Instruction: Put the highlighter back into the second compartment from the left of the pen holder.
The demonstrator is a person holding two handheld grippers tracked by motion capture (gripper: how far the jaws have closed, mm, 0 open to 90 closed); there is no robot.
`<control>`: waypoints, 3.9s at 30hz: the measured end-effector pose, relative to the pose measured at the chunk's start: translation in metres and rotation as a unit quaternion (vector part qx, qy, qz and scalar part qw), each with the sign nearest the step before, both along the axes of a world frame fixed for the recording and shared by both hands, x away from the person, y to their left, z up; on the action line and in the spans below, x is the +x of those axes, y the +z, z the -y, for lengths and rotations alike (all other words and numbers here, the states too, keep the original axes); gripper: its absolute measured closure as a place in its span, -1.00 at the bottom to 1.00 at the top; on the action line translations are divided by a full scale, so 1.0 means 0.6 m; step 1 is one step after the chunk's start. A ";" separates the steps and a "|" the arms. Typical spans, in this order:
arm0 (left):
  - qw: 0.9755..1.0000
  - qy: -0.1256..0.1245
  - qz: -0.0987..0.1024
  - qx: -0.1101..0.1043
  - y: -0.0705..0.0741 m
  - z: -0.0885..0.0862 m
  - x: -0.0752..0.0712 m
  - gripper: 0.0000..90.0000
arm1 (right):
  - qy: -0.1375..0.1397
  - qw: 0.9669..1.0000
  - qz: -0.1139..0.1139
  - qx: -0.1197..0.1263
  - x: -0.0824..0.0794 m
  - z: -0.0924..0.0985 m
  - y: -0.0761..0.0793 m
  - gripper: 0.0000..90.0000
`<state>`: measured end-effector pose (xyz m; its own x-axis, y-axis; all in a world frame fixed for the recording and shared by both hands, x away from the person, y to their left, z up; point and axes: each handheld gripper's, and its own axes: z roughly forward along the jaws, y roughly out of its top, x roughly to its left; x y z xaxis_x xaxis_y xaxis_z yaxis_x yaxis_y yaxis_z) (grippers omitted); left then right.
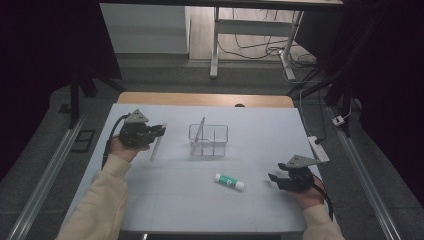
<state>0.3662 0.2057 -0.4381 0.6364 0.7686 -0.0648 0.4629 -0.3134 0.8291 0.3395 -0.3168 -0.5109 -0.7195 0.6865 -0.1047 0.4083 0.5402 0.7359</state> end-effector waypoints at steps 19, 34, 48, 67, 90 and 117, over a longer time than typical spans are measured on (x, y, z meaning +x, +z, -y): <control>0.996 0.014 0.045 -0.082 0.021 -0.010 -0.006 0.75 | -0.001 1.000 0.000 0.001 0.000 0.001 0.001 -0.10; 0.993 0.000 0.056 -0.108 0.043 0.004 -0.003 0.75 | 0.001 1.000 0.002 0.000 0.000 0.001 0.001 -0.10; 0.990 -0.009 0.068 -0.124 0.062 0.020 0.004 0.75 | 0.000 1.000 0.001 0.001 0.000 0.001 0.001 -0.10; 0.989 -0.021 0.077 -0.127 0.080 0.048 0.015 0.75 | 0.001 1.000 0.001 0.000 0.001 0.002 0.000 -0.11; 0.987 -0.039 0.082 -0.133 0.095 0.091 0.032 0.75 | 0.000 1.000 0.000 0.000 0.001 0.002 0.000 -0.11; 0.986 -0.059 0.081 -0.136 0.104 0.148 0.059 0.75 | -0.001 1.000 0.000 0.004 0.001 0.002 0.000 -0.11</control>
